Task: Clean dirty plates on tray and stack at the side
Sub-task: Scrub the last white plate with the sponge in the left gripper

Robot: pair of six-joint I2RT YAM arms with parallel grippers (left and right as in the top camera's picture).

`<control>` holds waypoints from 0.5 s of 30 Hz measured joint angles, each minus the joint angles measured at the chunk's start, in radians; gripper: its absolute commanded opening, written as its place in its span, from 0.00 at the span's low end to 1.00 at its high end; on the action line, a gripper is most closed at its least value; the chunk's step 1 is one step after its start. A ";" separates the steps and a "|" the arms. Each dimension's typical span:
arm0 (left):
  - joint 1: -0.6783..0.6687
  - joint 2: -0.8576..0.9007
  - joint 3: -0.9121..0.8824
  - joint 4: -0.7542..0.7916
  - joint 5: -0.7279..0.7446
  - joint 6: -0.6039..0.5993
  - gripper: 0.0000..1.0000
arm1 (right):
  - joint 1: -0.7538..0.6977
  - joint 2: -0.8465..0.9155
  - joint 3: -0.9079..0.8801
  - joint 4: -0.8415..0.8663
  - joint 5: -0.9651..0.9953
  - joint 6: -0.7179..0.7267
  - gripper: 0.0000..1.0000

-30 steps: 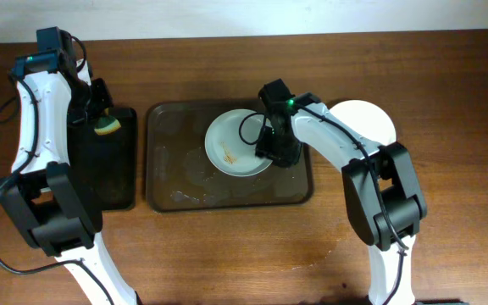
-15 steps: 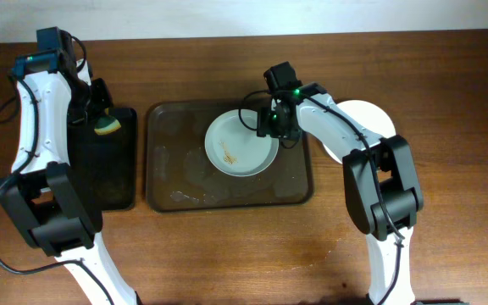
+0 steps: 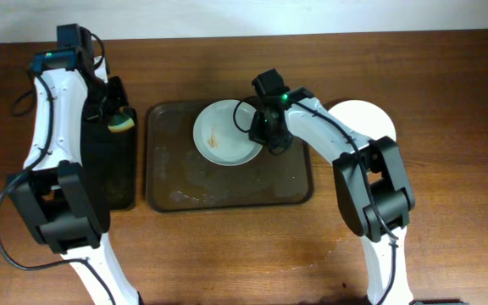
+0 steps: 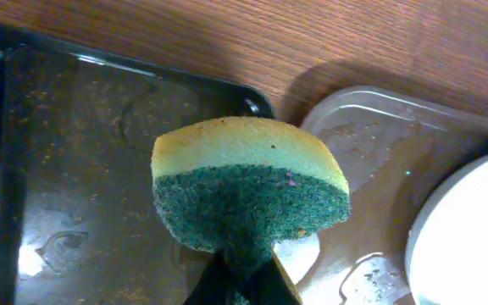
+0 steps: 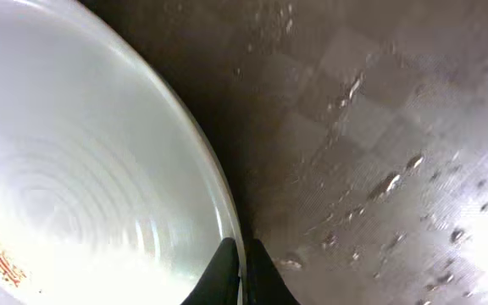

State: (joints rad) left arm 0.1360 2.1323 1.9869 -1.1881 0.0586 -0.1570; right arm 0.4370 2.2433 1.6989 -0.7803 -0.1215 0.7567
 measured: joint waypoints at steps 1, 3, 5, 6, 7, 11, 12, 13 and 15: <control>-0.007 0.000 0.000 0.000 0.000 0.000 0.01 | 0.002 0.000 0.000 0.000 0.000 0.008 0.04; -0.028 0.000 0.000 0.001 0.000 0.000 0.00 | 0.002 0.000 0.001 -0.007 -0.001 0.026 0.04; -0.063 0.000 0.000 0.007 0.000 0.000 0.00 | 0.002 0.000 0.003 -0.016 -0.003 0.030 0.04; -0.080 0.000 0.000 0.010 0.000 0.000 0.00 | 0.002 0.000 0.003 -0.016 -0.003 0.031 0.04; -0.101 0.002 0.000 0.017 0.000 0.000 0.00 | 0.002 0.000 0.003 -0.016 -0.003 0.032 0.04; -0.198 0.063 0.000 0.077 0.076 0.076 0.01 | 0.002 0.000 0.003 -0.014 -0.003 0.034 0.04; -0.224 0.095 0.000 0.097 0.103 0.097 0.00 | 0.002 0.000 0.003 -0.014 -0.003 0.033 0.04; -0.251 0.135 0.000 0.116 0.123 0.114 0.01 | 0.002 0.000 0.003 -0.014 -0.003 0.033 0.04; -0.292 0.189 0.000 0.135 0.145 0.130 0.01 | 0.002 0.000 0.003 -0.012 -0.003 0.033 0.04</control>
State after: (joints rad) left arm -0.1558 2.3215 1.9873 -1.0531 0.2039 -0.0265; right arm 0.4385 2.2433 1.7020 -0.7925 -0.1249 0.7898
